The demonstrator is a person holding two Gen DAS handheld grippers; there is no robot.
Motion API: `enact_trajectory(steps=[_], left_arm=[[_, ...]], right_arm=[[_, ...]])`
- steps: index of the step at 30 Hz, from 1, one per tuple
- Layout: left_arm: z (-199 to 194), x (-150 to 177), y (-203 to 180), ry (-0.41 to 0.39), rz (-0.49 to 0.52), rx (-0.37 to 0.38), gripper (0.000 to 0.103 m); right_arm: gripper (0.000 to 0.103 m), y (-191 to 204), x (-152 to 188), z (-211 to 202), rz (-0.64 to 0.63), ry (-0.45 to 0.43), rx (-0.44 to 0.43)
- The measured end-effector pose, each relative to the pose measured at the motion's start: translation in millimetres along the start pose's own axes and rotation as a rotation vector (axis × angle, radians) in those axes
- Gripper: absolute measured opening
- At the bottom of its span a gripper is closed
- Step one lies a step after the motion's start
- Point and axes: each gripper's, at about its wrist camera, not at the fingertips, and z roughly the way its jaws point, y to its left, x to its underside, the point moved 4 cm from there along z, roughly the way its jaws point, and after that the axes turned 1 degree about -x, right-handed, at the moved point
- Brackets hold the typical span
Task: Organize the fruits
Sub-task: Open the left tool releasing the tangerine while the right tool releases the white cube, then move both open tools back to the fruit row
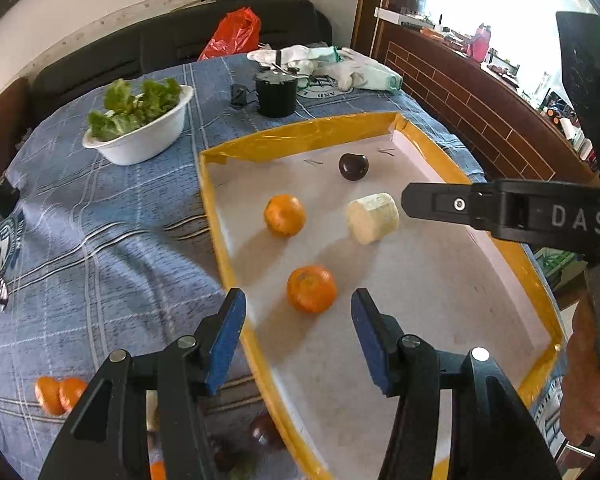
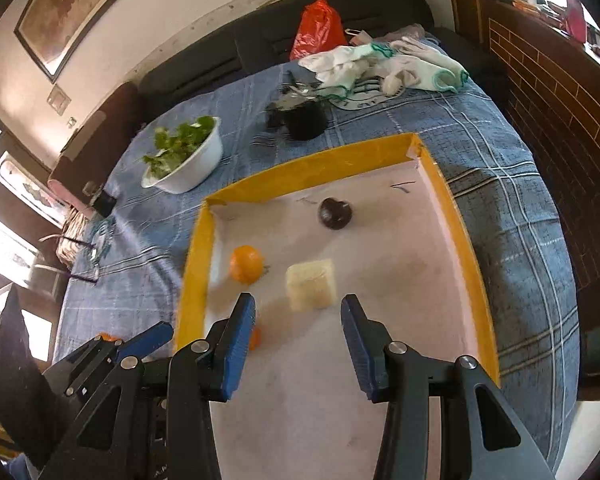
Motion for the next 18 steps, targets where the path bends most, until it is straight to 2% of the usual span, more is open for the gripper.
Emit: enact_trajectory(steps=[9,18], left_arm=[[-41,27,38,-0.036,-0.039,-0.016,0.054],[-84,64,86,-0.075,-0.084,-0.061,0.054]], right_arm=[[0.051,64,30,-14,-0.091,0.007,-0.042],[0.053,106,57,-17,-0.128,0.028,-0.090]])
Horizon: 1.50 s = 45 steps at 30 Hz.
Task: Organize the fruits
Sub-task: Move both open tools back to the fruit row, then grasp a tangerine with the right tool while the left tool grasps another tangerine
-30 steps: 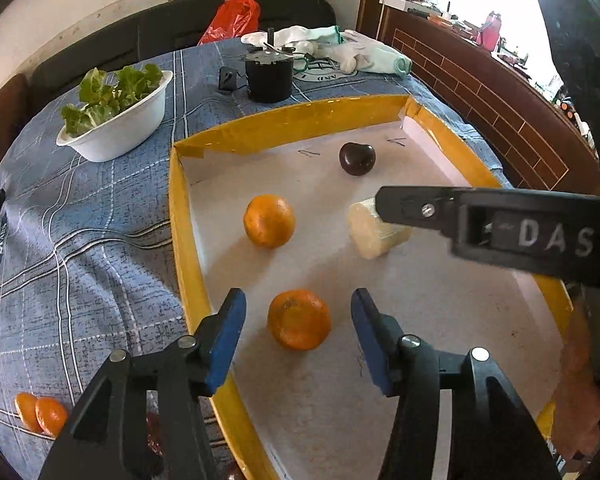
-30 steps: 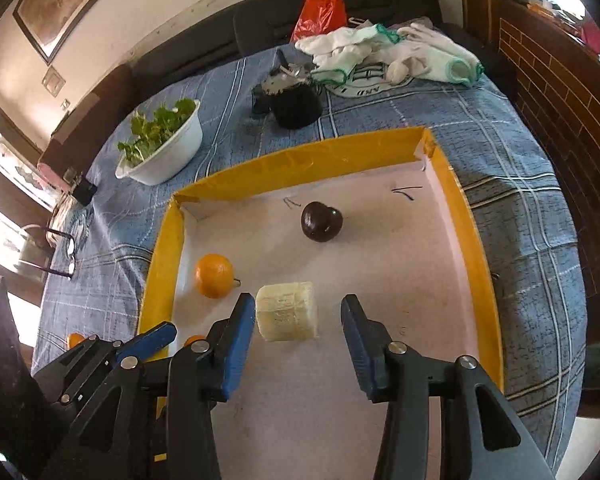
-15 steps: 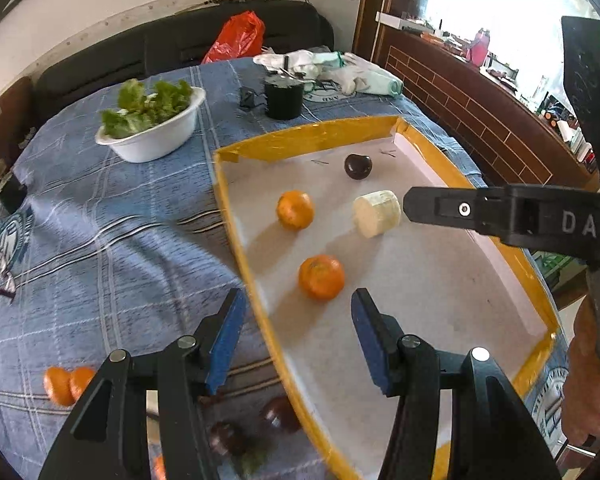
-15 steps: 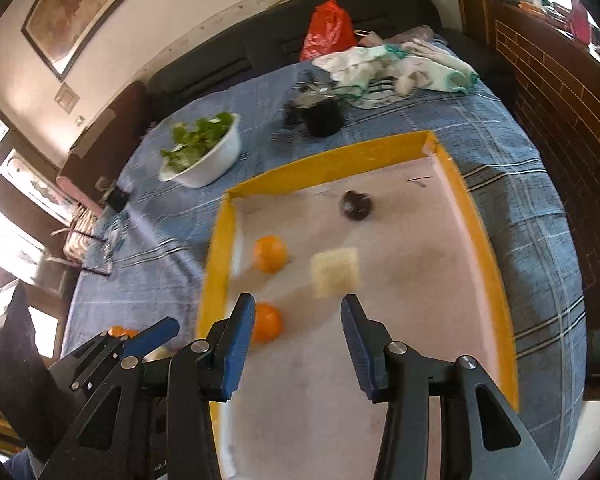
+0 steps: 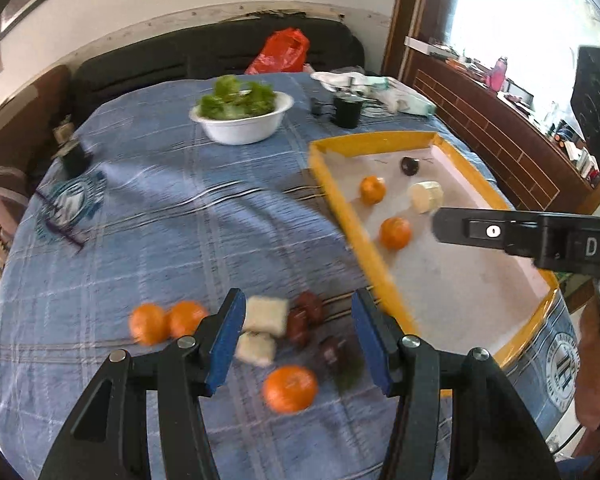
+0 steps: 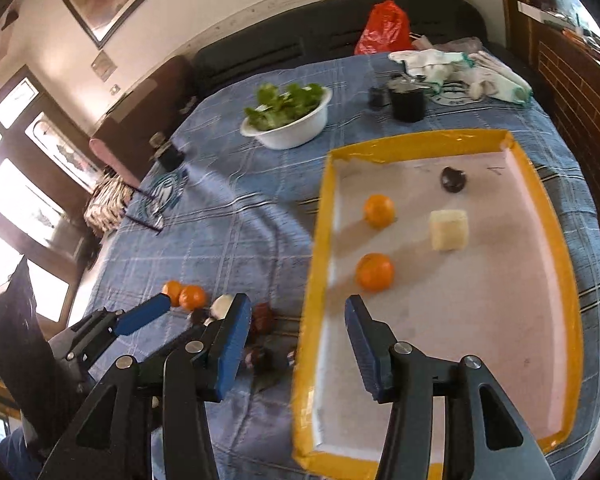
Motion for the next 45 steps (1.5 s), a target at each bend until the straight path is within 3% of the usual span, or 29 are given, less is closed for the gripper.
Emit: enact_trajectory(steps=[9,16,27,35,45], left_arm=[[-17,40,55,0.030,-0.121,-0.033,0.058],[-18,66,65,0.054,-0.130,-0.041,0.058],[-28,80,93,0.043,-0.160,-0.047,0.058],[-33,88,111,0.051,-0.166,-0.041,0.058],[-20,69,123,0.056,-0.137,-0.013,0.058]], right_arm=[[0.053,33,31,7,-0.034,0.038,-0.043],[0.049,63,58,29,-0.106,0.105,-0.071],[0.049,93,77,64,-0.218,0.156,-0.017],[0.041,98,74,93,-0.246,0.184,0.017],[0.041,104,72,110,-0.407,0.187,0.180]])
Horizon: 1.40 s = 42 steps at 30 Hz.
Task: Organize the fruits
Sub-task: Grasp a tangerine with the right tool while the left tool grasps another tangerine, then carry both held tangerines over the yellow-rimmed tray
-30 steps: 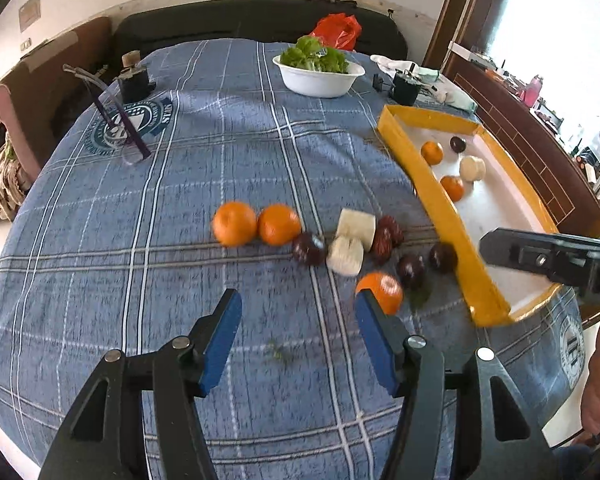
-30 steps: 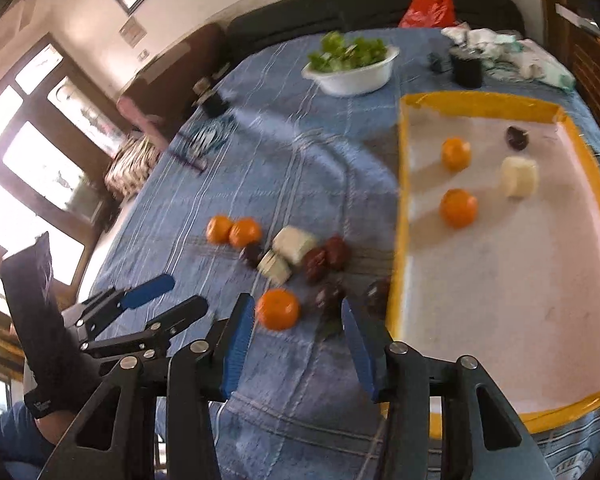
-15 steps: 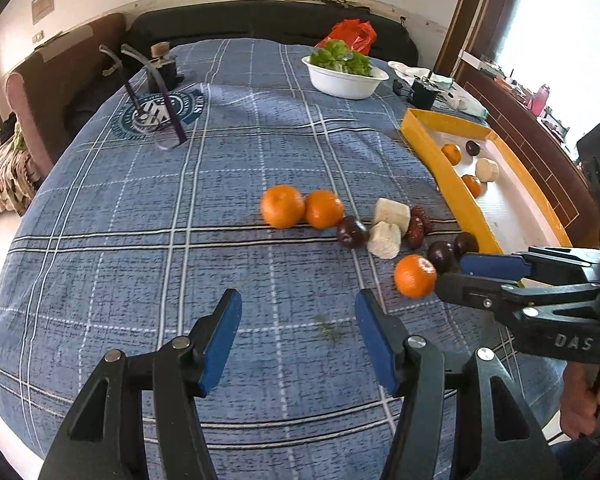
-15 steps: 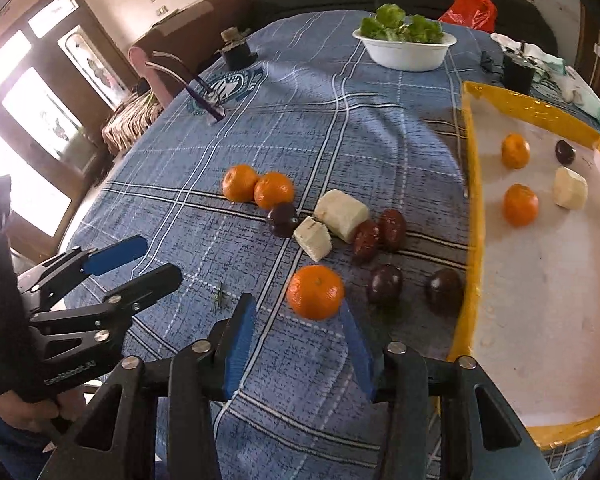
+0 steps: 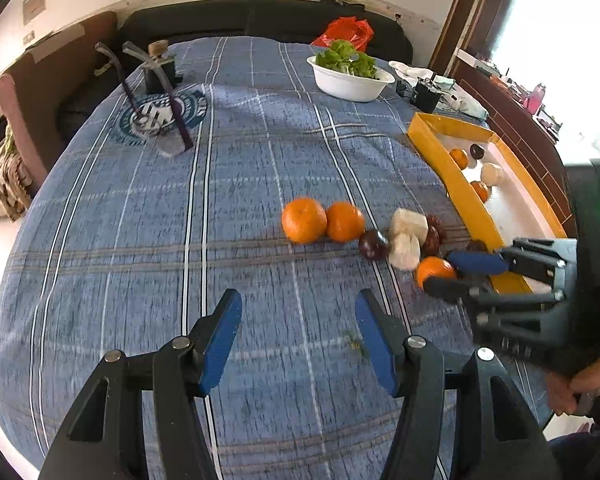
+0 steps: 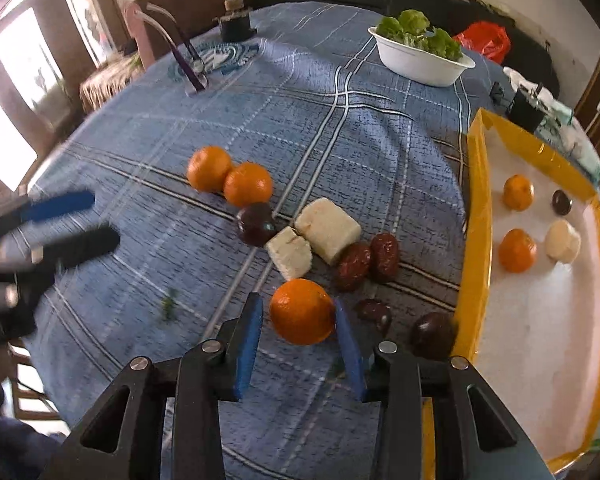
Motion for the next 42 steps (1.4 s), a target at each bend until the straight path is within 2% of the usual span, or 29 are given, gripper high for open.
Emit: enact_trajectory(steps=[7,11,19,25,28,36,42], left_arm=[[40,-30,-2,0.037,0.075,0.009,0.056],[61,-37,-1,0.073,0.119,0.024,0.039],[79,-49,-5,0.079,0.210,0.114,0.038],[84,-54,-2,0.091,0.242,0.186,0.037],[83,-49,2,0.078,0.219,0.208,0.036],[65,-26,8,0.048,0.117,0.156,0.035],[46,-11,0,0.039,0.098,0.139,0.035]], right_arm=[[0.037,2,5,1,-0.035,-0.007,0.048],[0.037,1,9,-4,-0.013,-0.012,0.038],[0.037,-8,11,-26,0.075,-0.053,0.000],[0.037,-11,13,-38,0.120,-0.072,-0.017],[0.037,-13,14,-43,0.141,-0.082,-0.027],[0.037,-12,19,-51,0.189,-0.093,-0.059],[0.037,-11,22,-50,0.211,-0.081,-0.100]])
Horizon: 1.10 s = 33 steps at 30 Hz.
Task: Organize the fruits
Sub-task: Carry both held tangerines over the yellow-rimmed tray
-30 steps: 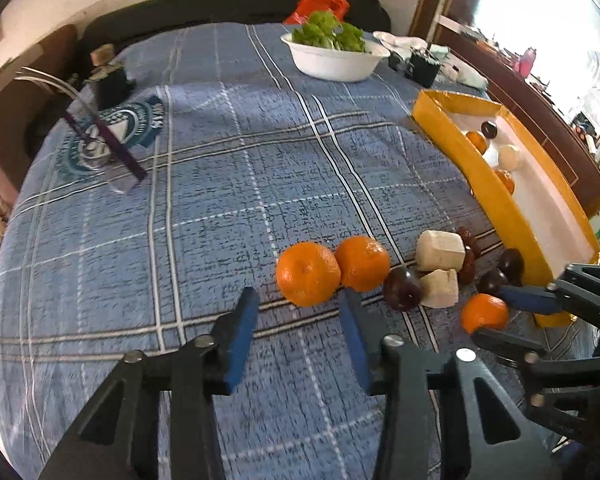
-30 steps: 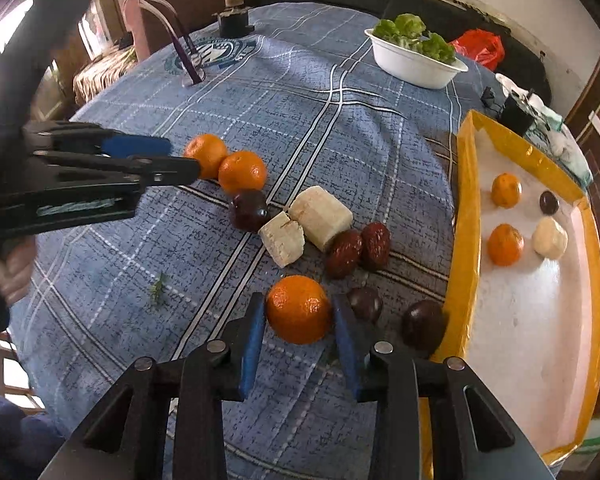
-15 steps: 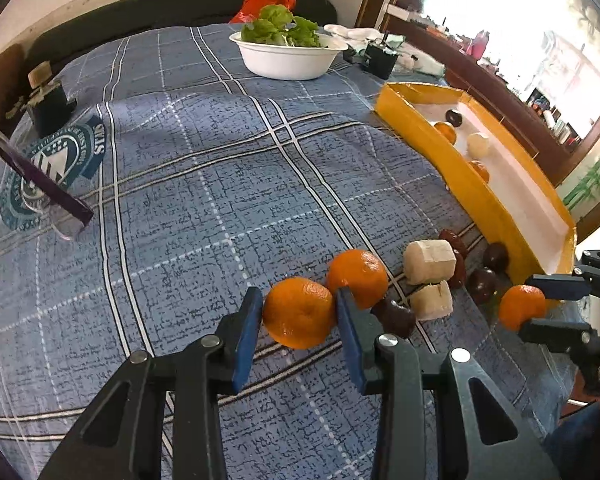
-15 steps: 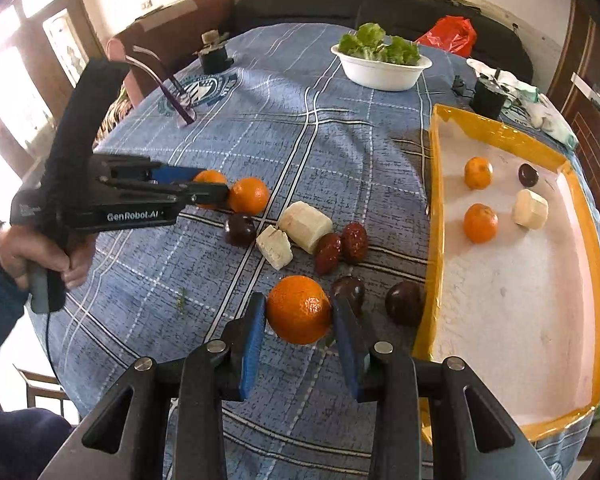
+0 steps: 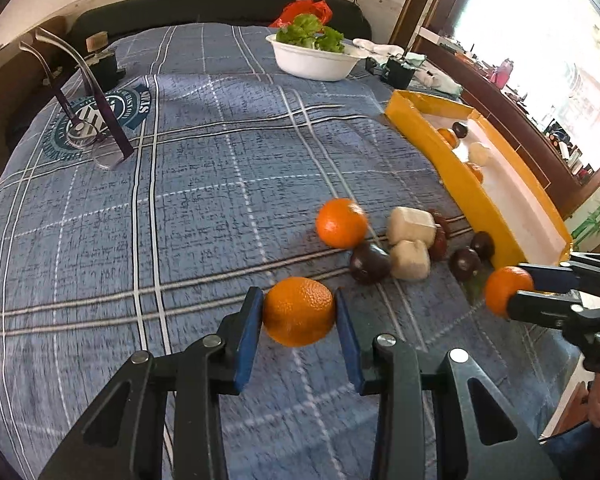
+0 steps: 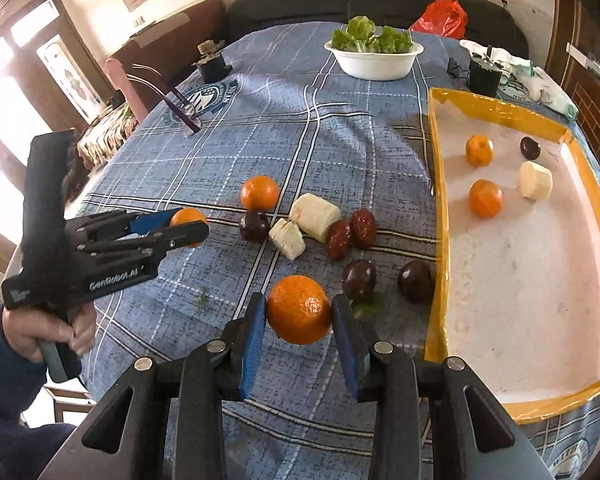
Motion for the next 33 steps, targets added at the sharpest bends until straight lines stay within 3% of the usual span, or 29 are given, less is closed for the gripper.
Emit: enact_trajectory(steps=[12,33], left_arm=[[-23,-8,-55,-0.034,0.090,-0.002,0.035],[-21,-32,-151,-0.045,0.238,0.049,0.035]], right_arm=[[0.037,-16,2,-15,0.054,-0.034,-0.043],[0.037,-102,20,-61,0.232,-0.116,-0.032]])
